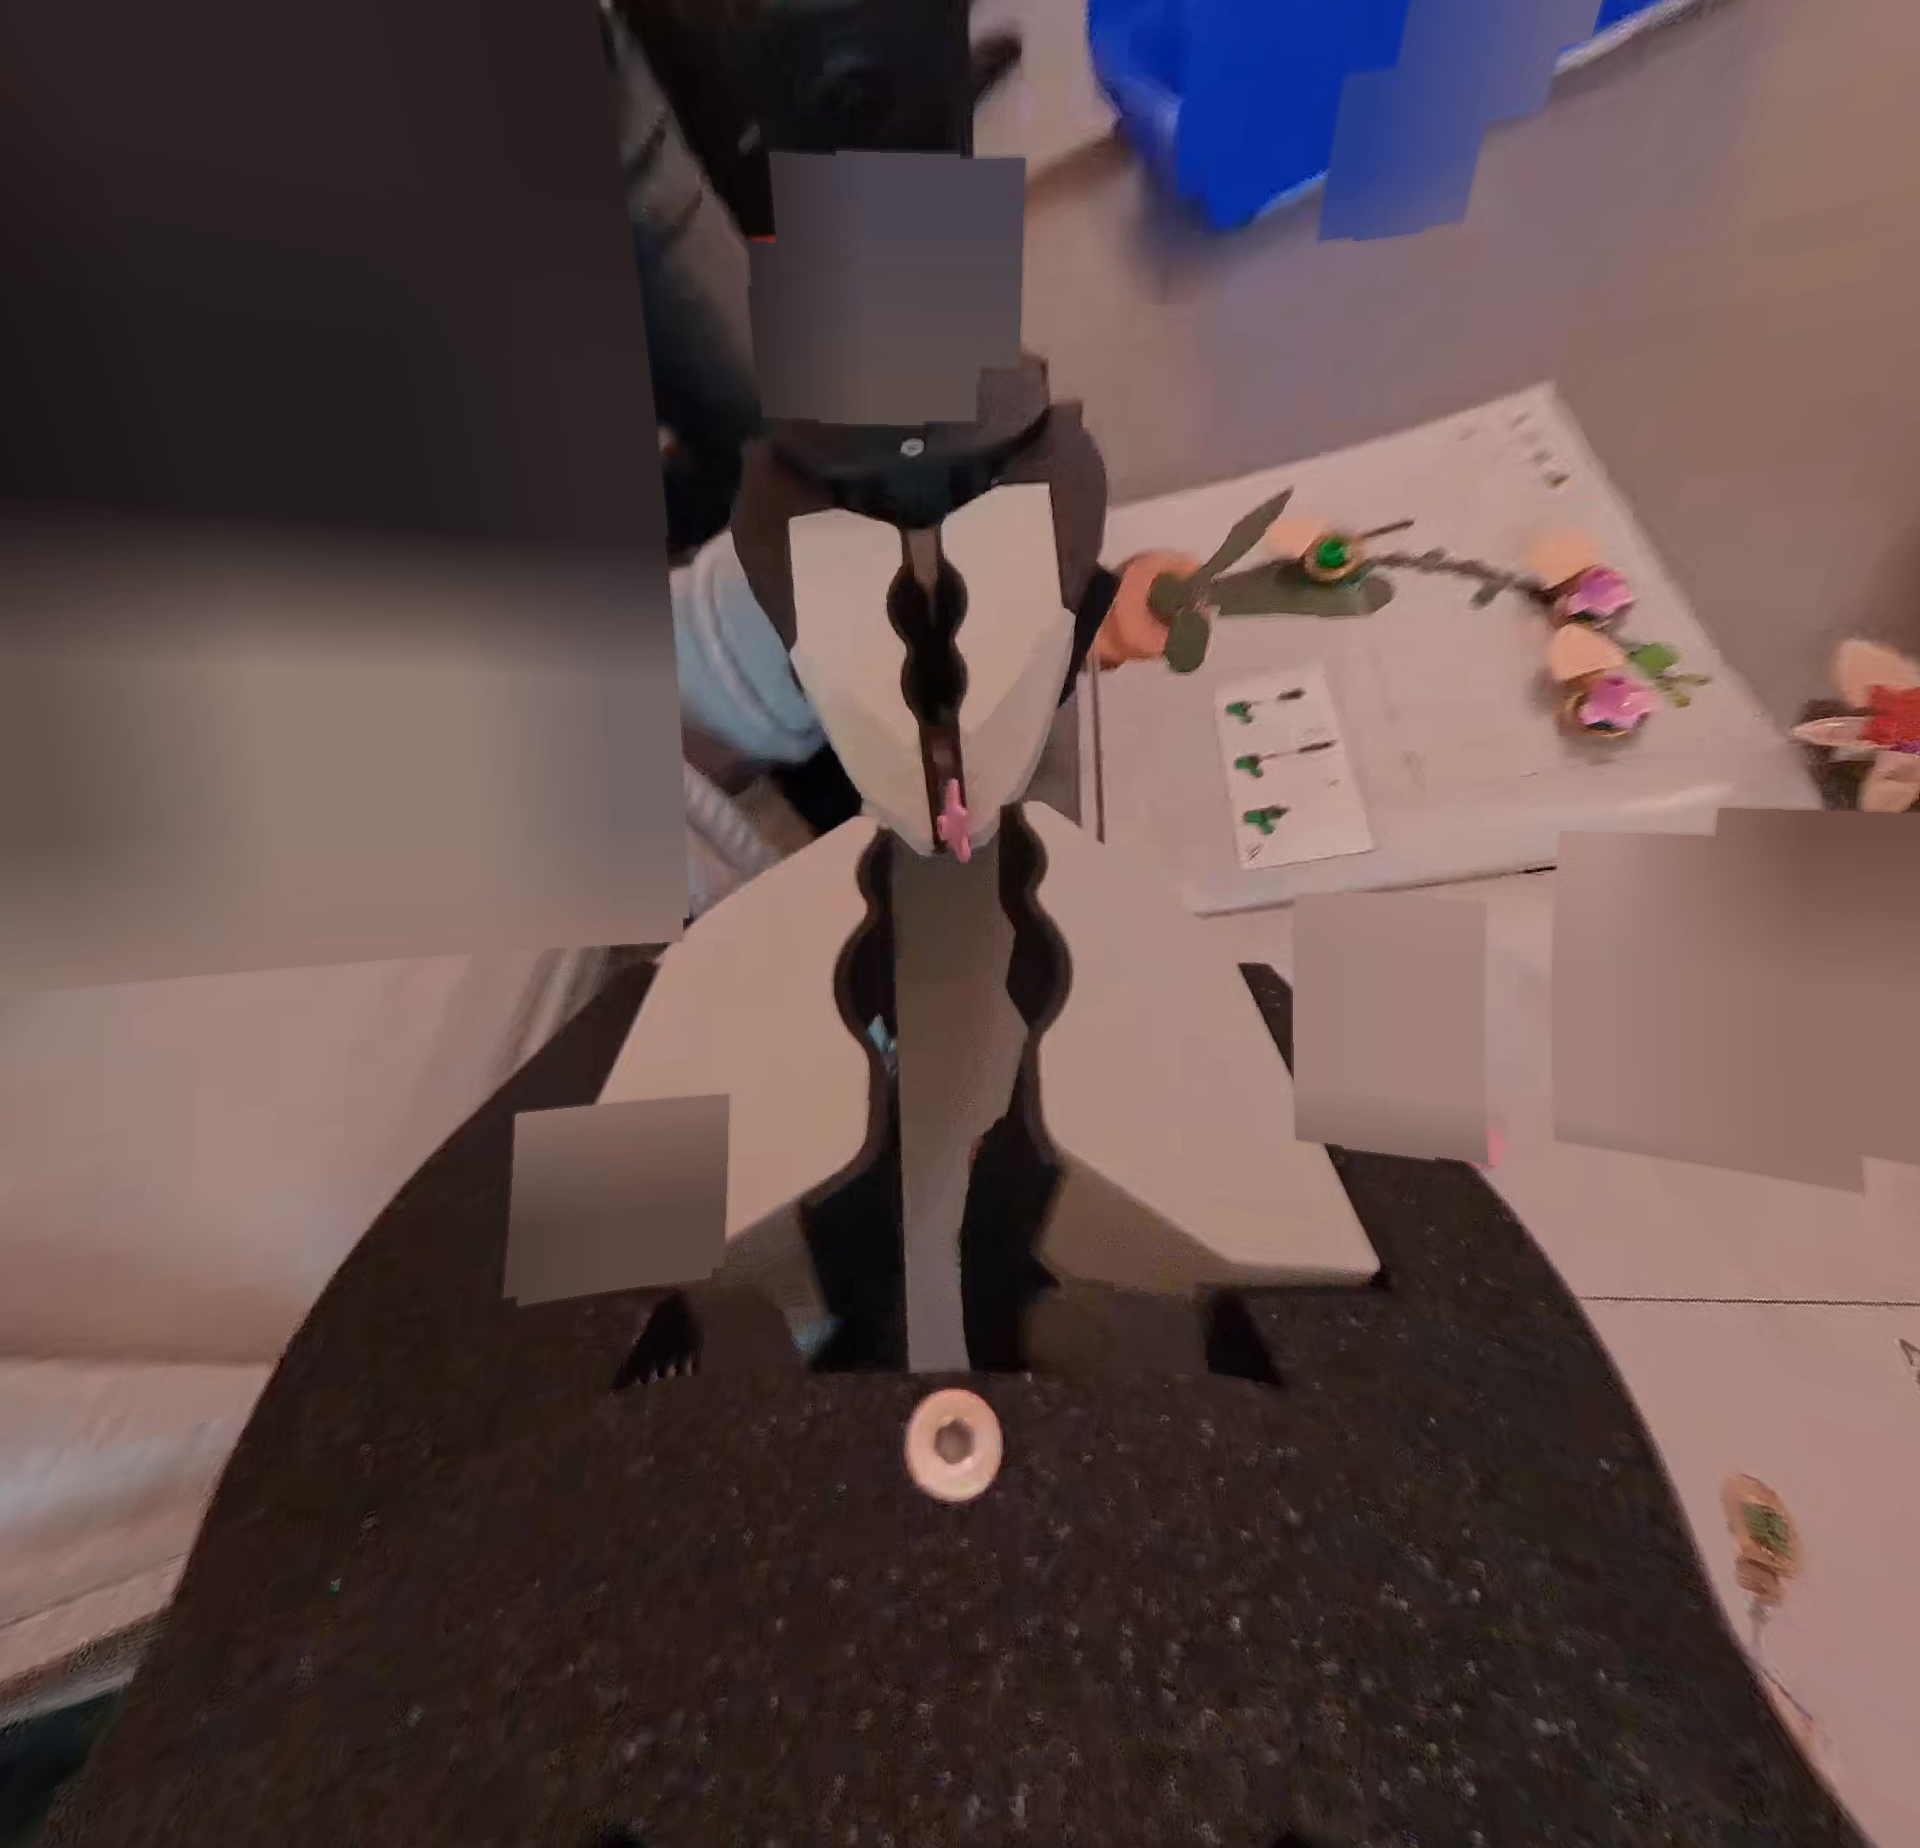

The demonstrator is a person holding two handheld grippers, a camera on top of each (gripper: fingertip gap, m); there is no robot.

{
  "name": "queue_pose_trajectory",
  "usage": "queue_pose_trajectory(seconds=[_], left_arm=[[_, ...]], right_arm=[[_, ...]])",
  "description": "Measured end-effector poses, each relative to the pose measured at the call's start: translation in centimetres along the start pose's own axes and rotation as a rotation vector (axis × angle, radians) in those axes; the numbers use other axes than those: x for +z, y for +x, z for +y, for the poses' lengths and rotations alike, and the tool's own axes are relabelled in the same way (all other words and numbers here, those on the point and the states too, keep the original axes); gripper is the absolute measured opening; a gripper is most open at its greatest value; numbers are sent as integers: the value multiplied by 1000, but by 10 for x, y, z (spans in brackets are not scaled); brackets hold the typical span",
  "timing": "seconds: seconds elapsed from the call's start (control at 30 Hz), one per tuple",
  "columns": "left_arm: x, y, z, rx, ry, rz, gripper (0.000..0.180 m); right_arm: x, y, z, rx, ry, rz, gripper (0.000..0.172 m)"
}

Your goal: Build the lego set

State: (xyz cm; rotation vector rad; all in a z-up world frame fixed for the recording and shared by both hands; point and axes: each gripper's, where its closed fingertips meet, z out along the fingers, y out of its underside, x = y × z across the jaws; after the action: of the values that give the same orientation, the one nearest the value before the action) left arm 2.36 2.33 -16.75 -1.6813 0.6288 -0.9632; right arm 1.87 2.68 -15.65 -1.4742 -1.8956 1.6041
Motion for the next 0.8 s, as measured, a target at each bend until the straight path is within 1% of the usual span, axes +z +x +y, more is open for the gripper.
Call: queue_pose_trajectory(seconds=[0.07,0.2,0.33,0.43,0.47,0.5,0.53,0.6,0.67,0.7,0.8], left_arm=[[1,4,2,23,-26,9,4],[2,5,6,30,-46,18,4],[2,4,8,34,-57,17,3],[2,2,7,52,-42,-2,4],[1,0,3,87,-19,-22,8],[0,-3,-1,145,6,-59,18],[-1,-7,-6,228,24,-117,23],[-4,-15,-14,442,48,-255,31],[-5,-18,-18,639,41,-362,34],[-4,-19,-19,700,33,-402,34],[0,-17,-19,777,28,-422,22]], right_arm=[[1,-2,-3,11,-74,-29,7],[6,-4,7,24,-184,-82,8],[13,-2,16,48,-190,-86,1],[13,1,16,95,-133,-74,0],[12,3,12,132,-86,-68,0],[11,4,7,191,-15,-66,0],[8,6,0,273,70,-75,0],[2,9,-11,459,227,-121,0],[0,12,-11,583,306,-143,0],[0,13,-9,621,321,-151,0],[1,14,-4,664,330,-147,0]])
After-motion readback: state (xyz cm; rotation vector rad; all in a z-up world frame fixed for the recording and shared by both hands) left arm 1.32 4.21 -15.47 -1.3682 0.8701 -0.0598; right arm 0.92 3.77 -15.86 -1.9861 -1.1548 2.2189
